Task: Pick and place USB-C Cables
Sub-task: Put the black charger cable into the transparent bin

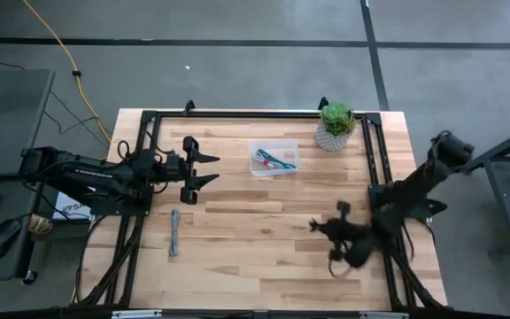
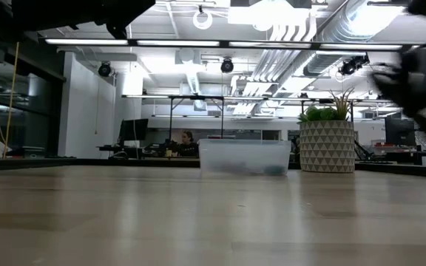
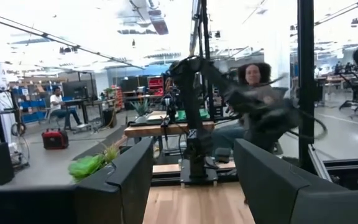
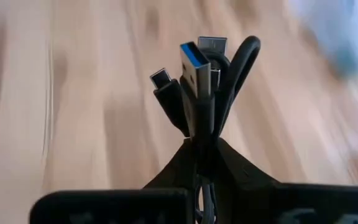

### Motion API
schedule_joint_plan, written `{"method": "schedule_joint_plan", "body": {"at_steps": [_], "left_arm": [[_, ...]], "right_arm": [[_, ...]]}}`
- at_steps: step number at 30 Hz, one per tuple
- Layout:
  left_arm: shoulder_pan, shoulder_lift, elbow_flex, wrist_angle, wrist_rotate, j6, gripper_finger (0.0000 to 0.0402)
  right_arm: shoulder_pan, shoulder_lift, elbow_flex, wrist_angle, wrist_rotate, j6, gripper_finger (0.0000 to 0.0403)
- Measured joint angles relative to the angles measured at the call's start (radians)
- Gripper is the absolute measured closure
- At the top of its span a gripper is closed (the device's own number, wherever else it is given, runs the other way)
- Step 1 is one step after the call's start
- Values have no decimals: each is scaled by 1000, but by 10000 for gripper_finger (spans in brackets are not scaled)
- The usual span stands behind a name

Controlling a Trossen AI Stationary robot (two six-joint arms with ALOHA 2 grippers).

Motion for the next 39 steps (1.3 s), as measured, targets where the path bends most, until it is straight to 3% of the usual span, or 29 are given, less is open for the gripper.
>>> {"method": "schedule_joint_plan", "body": {"at_steps": [3, 7, 10, 16, 22, 27, 39], "left_arm": [[0, 0, 0, -1, 0, 10, 200], [0, 0, 0, -13, 0, 10, 200], [-2, 0, 0, -46, 0, 10, 200], [-2, 0, 0, -134, 0, -14, 200], [-2, 0, 0, -135, 0, -17, 200], [-2, 0, 0, -135, 0, -17, 200], [-2, 0, 0, -138, 0, -70, 200]], "right_arm": [[-164, -84, -176, 477, -17, -338, 398], [-395, -129, -350, 1162, -239, -712, 398], [-540, -127, -394, 1353, -402, -794, 398], [-690, -126, -307, 1265, -589, -822, 398], [-752, -126, -197, 1093, -651, -888, 398], [-801, -127, -165, 1074, -747, -891, 398], [-828, -127, -165, 1072, -797, -839, 398]]}}
